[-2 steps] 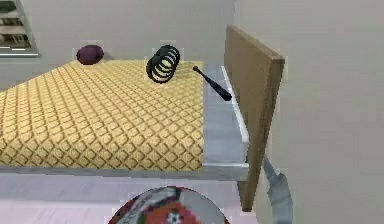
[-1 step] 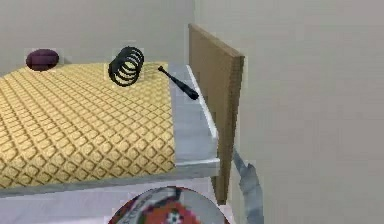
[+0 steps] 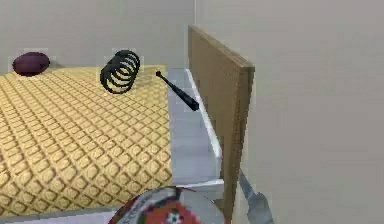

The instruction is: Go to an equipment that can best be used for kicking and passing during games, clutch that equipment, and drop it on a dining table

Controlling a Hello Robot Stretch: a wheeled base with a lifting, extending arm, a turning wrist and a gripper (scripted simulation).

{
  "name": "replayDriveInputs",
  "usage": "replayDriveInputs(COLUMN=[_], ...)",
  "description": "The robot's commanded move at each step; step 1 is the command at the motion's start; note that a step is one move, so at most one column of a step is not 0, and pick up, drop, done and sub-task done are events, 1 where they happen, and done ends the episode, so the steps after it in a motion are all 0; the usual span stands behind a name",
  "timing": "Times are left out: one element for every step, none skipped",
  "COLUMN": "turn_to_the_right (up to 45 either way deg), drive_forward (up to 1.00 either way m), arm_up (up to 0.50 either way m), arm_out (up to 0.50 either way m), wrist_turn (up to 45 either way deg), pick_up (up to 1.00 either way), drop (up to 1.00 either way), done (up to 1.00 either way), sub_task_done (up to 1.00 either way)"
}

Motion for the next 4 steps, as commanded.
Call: replayDriveInputs(turn_to_the_right=[-45.0, -12.0, 0.0, -39.0], drive_forward=[0.00, 0.00, 0.25, 0.00], arm_up=[0.00, 0.00, 0.00, 0.00], arm_out=[0.00, 0.00, 0.00, 0.00], wrist_turn=[0.0, 0.0, 0.0, 0.0], pick_up=[0.00, 0.00, 0.00, 0.00], drop=[0.00, 0.00, 0.00, 0.00], done=[0.00, 0.00, 0.00, 0.00], sub_task_done=[0.00, 0.00, 0.00, 0.00])
